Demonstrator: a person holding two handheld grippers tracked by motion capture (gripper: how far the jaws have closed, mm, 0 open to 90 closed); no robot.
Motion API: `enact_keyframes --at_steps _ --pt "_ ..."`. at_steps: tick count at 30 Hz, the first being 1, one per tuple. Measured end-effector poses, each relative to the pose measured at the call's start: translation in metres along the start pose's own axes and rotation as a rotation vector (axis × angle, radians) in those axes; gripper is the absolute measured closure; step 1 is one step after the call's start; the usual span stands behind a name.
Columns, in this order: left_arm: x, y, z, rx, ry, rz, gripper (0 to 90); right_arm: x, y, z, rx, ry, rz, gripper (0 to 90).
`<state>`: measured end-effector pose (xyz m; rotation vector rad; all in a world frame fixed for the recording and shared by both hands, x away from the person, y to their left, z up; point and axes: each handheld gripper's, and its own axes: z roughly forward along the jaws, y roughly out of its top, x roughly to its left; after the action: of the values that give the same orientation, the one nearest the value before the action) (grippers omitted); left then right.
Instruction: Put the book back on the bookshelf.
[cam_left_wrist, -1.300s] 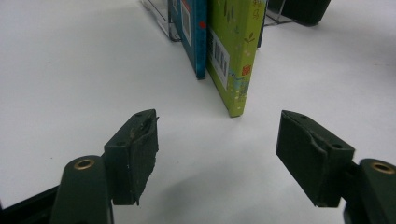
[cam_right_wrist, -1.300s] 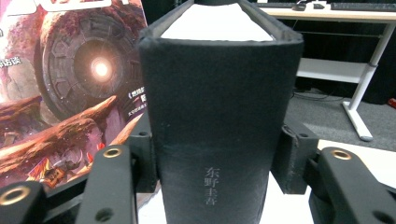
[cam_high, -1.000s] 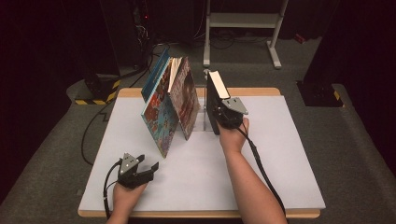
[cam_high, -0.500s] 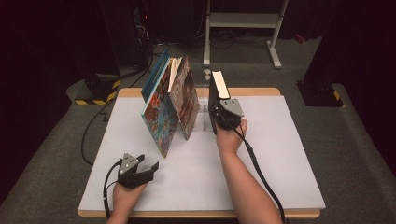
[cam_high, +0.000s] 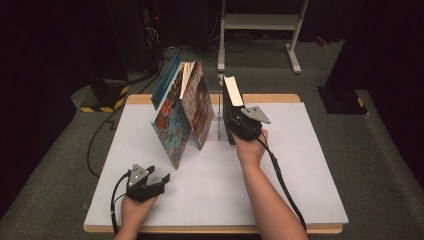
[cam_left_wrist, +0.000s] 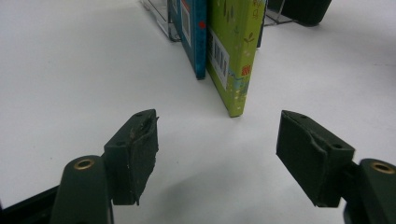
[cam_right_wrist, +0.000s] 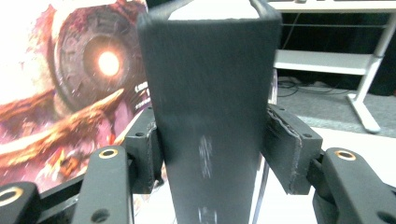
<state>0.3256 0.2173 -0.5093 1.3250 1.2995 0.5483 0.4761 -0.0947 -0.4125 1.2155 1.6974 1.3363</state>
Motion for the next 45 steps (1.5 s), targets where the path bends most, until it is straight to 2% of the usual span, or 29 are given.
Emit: enact_keyframes --at_steps 5,9,11,16,20,26,33,45 --pt "0.000 0.000 0.000 0.000 0.001 0.001 29.5 -0.007 -0.008 -0.012 0.006 0.068 -0.021 42.9" --pt "0.000 0.000 0.000 0.004 0.006 0.005 29.5 -0.014 -0.014 -0.019 -0.024 0.119 -0.027 45.2" --pt "0.000 0.000 0.000 0.009 0.008 0.010 29.5 -0.017 -0.015 -0.021 -0.035 0.128 -0.025 45.4" --pt "0.000 0.000 0.001 0.009 0.013 0.010 29.5 -0.022 -0.009 -0.024 -0.101 0.160 -0.026 46.7" --pt "0.000 0.000 0.001 0.006 0.015 0.006 29.5 -0.021 -0.002 -0.023 -0.107 0.175 -0.045 50.0" --pt "0.000 0.000 0.001 0.006 0.015 0.006 29.5 -0.012 -0.001 -0.022 -0.109 0.131 -0.073 51.3" --pt "0.000 0.000 0.001 0.009 0.012 0.012 29.4 -0.007 -0.001 -0.020 -0.116 0.070 -0.037 52.0" --pt "0.000 0.000 0.001 0.007 0.010 0.005 29.4 -0.011 -0.001 -0.013 -0.133 0.044 0.000 51.9"
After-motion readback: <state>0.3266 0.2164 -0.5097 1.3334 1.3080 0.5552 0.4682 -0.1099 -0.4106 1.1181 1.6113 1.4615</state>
